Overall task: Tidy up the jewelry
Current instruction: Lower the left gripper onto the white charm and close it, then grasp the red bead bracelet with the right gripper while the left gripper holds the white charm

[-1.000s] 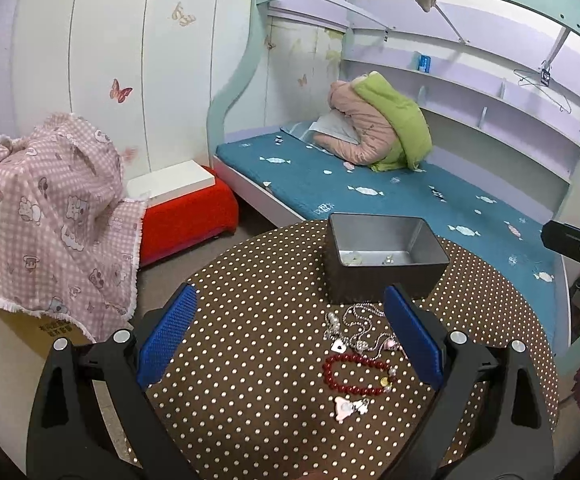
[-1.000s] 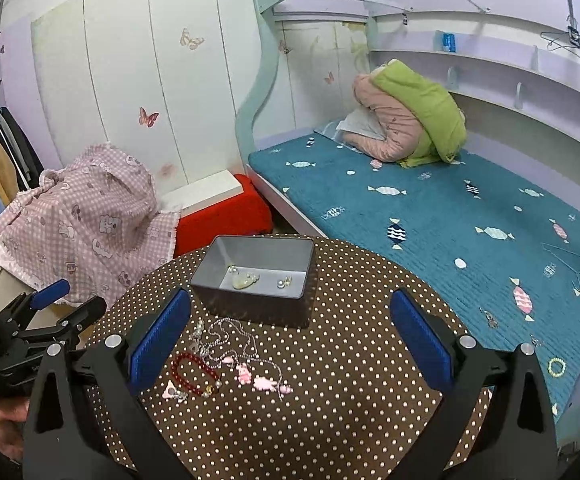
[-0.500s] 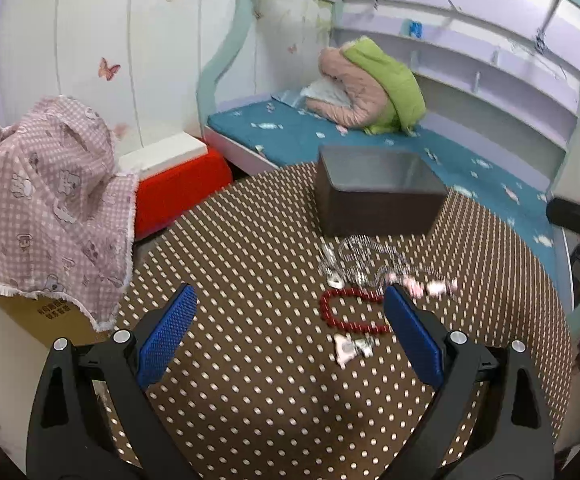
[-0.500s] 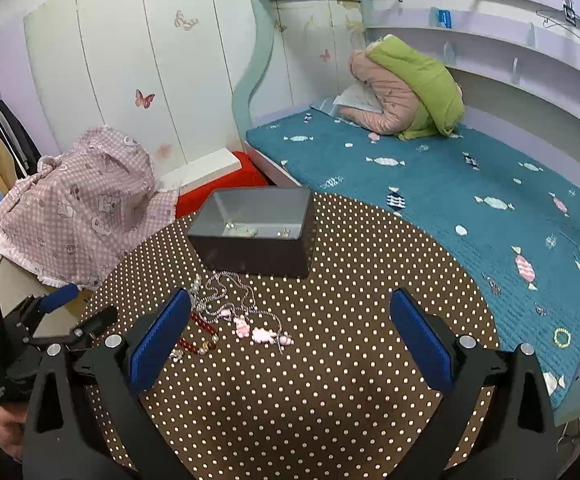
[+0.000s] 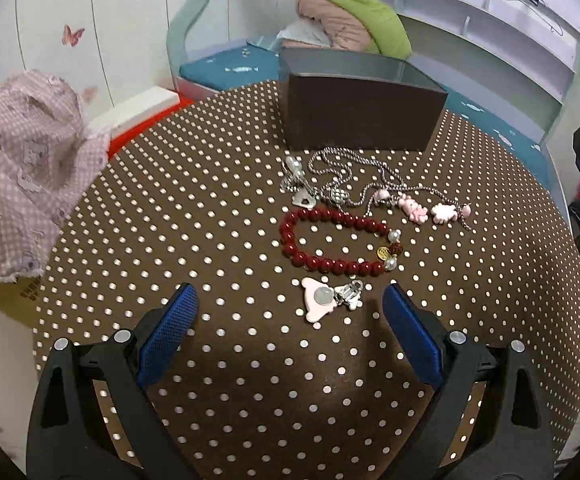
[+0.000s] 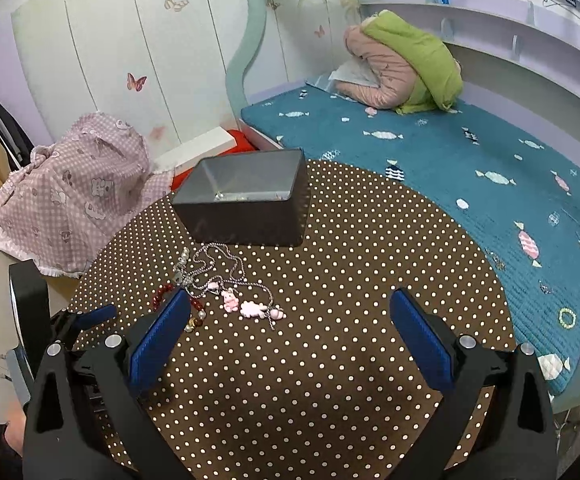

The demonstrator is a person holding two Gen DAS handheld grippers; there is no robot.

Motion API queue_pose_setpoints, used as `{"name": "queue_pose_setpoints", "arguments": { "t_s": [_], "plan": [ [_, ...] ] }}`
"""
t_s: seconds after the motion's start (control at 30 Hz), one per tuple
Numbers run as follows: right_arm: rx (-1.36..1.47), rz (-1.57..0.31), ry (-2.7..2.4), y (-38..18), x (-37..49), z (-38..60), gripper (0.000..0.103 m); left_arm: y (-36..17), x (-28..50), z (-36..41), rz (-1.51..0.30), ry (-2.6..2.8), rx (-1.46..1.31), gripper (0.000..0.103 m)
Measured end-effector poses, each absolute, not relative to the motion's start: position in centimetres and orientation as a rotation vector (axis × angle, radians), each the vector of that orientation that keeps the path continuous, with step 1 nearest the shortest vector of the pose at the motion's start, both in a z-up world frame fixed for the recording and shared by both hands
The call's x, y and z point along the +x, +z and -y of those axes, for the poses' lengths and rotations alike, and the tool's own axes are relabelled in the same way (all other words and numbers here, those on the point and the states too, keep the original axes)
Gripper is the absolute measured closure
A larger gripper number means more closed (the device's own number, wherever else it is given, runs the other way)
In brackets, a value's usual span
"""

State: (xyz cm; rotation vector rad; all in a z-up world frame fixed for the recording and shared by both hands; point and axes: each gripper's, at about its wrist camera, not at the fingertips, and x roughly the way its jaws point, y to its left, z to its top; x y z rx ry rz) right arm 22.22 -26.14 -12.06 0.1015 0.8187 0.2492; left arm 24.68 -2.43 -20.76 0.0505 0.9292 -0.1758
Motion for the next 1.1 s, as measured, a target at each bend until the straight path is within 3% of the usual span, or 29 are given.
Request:
{"name": "queue_pose_setpoints", "arguments": {
  "t_s": [0.2,0.33,0.57,0.6,0.9,1.0,1.1],
  "plan": [
    [0.1,-0.849,0.257,-13.0,22.6,25.8,0.007,-20.9,24.9,2.7,-0.929,-0.189,0.058,0.037],
    [0.099,-0.864,0.268,-13.6,22.7,25.4,0.007,-20.6,25.0,2.5,-0.928,-0.214,0.042,0.071],
    [0.099,-0.914,0.26,-15.4,23.3,25.2,0.007,-20.3,24.3,1.2,-0.931,-0.237,-0.003,0.072],
    [0.099,-0.926,0.258,-15.8,23.5,25.2,0.007,-20.2,24.2,1.0,-0.93,-0.237,-0.01,0.077],
    [0.052,-0.978,0.306,-18.1,24.9,23.6,0.008,-18.3,23.6,-1.2,-0.895,-0.203,-0.047,0.077],
    [0.039,-0.982,0.33,-18.5,25.4,22.8,0.013,-17.6,23.7,-1.7,-0.884,-0.194,-0.056,0.077],
    [0.045,-0.985,0.346,-18.6,25.8,22.7,0.024,-17.4,23.5,-2.2,-0.879,-0.19,-0.061,0.077]
  ]
}}
